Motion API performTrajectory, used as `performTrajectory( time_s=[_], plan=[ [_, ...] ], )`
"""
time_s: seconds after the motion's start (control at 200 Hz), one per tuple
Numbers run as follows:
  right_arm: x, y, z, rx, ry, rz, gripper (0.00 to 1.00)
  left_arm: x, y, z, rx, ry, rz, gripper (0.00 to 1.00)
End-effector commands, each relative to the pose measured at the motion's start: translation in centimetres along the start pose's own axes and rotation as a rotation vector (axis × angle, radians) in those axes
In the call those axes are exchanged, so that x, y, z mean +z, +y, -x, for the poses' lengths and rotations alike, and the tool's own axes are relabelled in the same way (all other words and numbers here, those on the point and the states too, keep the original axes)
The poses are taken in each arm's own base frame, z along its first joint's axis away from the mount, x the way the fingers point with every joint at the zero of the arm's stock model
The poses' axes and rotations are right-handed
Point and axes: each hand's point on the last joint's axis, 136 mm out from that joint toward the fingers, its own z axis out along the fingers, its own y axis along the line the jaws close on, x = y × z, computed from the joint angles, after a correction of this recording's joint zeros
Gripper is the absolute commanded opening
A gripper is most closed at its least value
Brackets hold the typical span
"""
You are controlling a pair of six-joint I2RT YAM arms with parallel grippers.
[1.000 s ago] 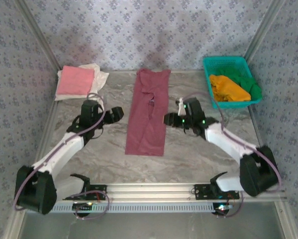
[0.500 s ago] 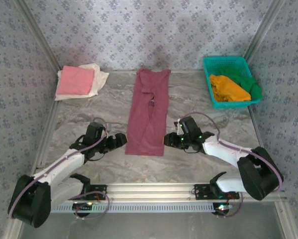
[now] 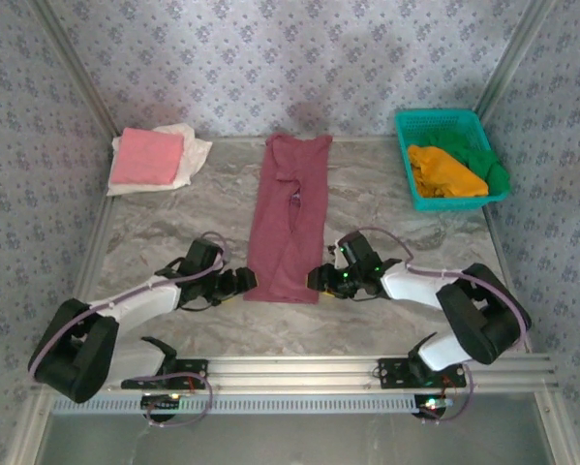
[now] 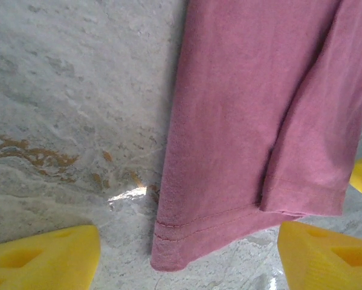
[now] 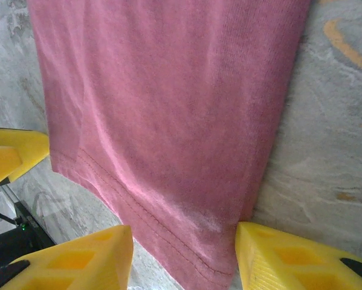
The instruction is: Fold and stack the t-shirts
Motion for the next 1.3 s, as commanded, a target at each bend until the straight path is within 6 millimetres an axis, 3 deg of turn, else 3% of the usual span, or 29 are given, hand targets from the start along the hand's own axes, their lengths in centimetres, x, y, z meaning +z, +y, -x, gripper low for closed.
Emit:
performTrajectory(
  time_s=[0.0,0.075,0.45,0.515,0.62,0.944,1.294],
  plan=[
    [0.5,0.7,-0.2,0.003,0.025,0.034,0.51,1.4,-2.4,-0.4,0.051,0.034,-0.087,0.77],
    [0.8,0.7,-0.2,0.002,0.039,0.034,0.51,1.8,-2.5,-0.5,0.051,0.045,-0.083,0.73],
    [0.4,0.5,0.2,-0.015,0.015,0.021,0.51,1.5,-2.0,-0.8,0.033,0.049,-0.040,0.71],
    [0.1,0.5,0.2,-0.020,-0.004,0.019,0.51,1.3,-2.2,-0.4,0.055,0.031,-0.046,0.67],
    [-0.9,0.4,0.5,-0.032,-0.051,0.016,0.51,1.2,-4.0,0.3,0.074,0.020,-0.102,0.55],
    [-2.0,0.0,0.8,-0.034,-0.097,-0.003,0.49,1.4,-6.6,-0.1,0.128,0.047,-0.117,0.48],
    [-2.8,-0.6,0.4,-0.030,-0.118,-0.016,0.49,1.3,-3.1,-1.2,0.079,0.059,0.031,0.45]
  ],
)
